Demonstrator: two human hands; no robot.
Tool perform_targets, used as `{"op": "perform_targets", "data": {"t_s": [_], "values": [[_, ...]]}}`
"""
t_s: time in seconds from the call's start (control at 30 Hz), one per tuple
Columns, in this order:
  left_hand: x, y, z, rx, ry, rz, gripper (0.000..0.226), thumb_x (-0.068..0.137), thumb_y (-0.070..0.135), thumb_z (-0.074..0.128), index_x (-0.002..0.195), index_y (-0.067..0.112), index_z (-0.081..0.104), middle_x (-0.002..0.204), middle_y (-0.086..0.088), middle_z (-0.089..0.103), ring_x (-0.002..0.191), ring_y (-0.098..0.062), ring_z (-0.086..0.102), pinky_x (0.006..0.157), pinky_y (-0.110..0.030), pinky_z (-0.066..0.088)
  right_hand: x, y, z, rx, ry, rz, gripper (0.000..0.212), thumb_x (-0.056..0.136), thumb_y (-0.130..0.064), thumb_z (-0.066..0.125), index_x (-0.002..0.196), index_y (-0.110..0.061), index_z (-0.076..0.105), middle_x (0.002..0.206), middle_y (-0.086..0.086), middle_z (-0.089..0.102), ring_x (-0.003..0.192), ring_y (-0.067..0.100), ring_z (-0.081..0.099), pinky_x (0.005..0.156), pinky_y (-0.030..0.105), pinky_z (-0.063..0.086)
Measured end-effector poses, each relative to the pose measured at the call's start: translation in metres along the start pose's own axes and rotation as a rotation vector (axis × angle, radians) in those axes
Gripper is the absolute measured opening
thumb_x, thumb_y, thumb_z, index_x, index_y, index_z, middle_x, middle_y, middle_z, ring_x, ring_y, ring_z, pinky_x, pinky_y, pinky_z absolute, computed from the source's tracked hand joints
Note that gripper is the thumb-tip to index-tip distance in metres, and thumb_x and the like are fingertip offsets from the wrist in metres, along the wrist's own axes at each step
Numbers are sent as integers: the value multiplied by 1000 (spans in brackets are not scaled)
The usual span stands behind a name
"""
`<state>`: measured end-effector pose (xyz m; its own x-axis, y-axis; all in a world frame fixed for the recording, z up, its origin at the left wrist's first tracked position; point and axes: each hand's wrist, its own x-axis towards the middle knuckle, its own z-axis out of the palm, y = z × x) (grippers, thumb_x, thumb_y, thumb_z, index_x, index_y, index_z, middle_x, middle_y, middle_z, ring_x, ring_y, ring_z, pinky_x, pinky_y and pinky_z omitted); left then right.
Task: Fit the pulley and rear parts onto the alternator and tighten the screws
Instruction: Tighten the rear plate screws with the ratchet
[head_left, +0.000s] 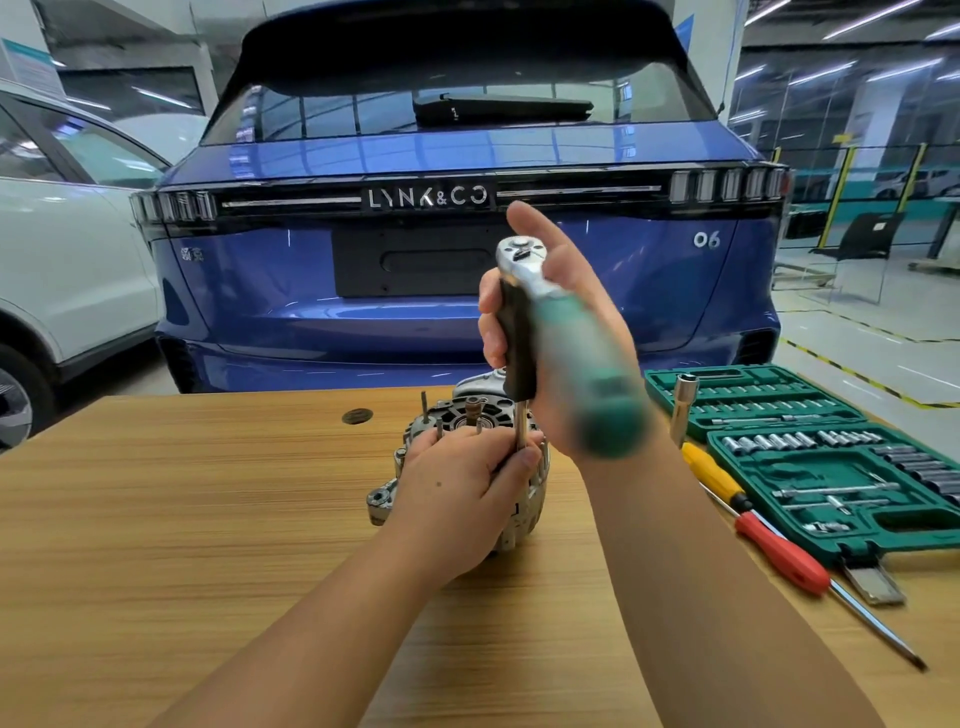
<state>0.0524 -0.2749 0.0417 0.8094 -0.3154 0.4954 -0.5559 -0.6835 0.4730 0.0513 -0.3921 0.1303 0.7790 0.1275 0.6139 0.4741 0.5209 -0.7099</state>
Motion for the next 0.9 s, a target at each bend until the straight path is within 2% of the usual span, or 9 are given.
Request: {"op": "perform_targets", "data": {"t_s": [0.1,0.2,0.27,0.33,0.53,0.67,0.77,0.83,0.9], "values": [[1,0,1,74,-14,16,29,103,47,33,92,44,59,77,22,55,85,3,47,109,-35,20,0,4,-3,-182,189,-108,27,92,-29,66,110,-10,62,66,-1,49,54,13,39,51,27,34],[1,0,1,70,-23,1,32,102,49,30,99,42,61,80,23,56,89,1,48,110,-33,15,3,3,-8,-211,182,-69,20,93,-28,67,93,-8,62,63,-3,48,52,11,40,49,23,37],[1,0,1,52,-14,-3,26,101,50,30,95,46,56,78,22,55,88,1,48,111,-32,15,2,1,-11,-72,63,12,16,93,-21,65,107,-14,62,71,-3,53,58,12,46,56,22,42],[0,1,1,44,-4,0,26,101,50,30,93,47,55,77,20,56,87,2,49,109,-31,17,2,3,-12,64,-9,16,28,90,-13,67,116,-20,62,78,0,55,61,13,48,60,23,44],[0,1,0,37,3,-10,32,104,44,36,74,52,42,71,21,51,81,5,46,109,-34,21,-1,9,-1,-145,17,-211,37,96,0,55,125,-24,55,79,5,54,59,17,46,56,28,42],[0,1,1,36,13,-9,34,103,45,36,71,49,43,68,20,50,78,6,46,109,-37,22,1,-3,3,-78,-13,-121,38,84,-7,49,119,-23,51,77,10,54,59,23,41,54,38,33],[-1,1,1,39,10,-8,29,102,49,32,75,48,45,69,20,50,79,7,46,108,-35,22,3,-10,2,80,-64,7,45,77,-28,55,120,-21,52,78,13,52,62,23,39,57,35,27],[-1,2,1,38,1,-8,26,101,50,30,81,49,47,70,20,50,80,7,46,109,-35,22,0,-8,0,110,-70,2,60,75,-43,64,127,-17,50,79,11,52,60,22,40,57,35,27],[0,2,1,42,-4,-7,25,101,50,30,87,47,50,72,20,52,82,5,47,110,-36,21,0,-5,-1,99,-43,11,60,81,-52,61,127,-16,51,78,8,54,59,20,41,56,33,30]]}}
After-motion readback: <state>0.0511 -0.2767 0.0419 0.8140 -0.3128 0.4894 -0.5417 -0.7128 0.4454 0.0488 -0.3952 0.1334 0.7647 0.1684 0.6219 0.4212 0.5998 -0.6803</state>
